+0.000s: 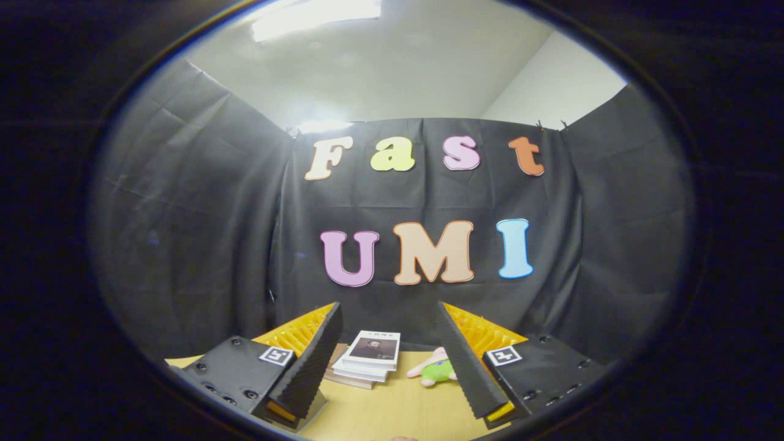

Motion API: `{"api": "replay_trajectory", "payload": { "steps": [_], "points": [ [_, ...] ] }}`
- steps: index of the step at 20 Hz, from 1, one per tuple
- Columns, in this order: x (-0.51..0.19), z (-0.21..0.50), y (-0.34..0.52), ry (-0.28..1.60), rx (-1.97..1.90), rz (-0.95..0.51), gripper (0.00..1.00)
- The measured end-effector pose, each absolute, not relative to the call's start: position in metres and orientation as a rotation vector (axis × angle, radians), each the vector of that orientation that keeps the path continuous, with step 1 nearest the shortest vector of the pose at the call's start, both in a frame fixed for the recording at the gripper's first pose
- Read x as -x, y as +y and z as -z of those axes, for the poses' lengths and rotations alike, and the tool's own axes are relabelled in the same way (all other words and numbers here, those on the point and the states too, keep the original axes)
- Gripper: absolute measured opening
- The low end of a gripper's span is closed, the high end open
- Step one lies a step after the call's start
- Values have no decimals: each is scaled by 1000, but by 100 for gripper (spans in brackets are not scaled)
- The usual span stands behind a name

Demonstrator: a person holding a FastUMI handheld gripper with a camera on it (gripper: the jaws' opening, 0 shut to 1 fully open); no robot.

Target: Open the storage box then place both shoes into the box .Put the left shoe in first, then the right shoe, with the right side of both shoes facing outward in a uniform manner.

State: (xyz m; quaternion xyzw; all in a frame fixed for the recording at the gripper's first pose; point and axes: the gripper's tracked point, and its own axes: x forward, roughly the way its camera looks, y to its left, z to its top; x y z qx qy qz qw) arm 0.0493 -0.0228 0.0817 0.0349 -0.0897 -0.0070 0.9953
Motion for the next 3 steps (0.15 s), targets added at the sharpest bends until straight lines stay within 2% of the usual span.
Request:
{"api": "replay_trajectory", "payload": {
  "steps": [3],
  "points": [
    [-42,-73,-29,-178,-82,17,98]
  ]
}}
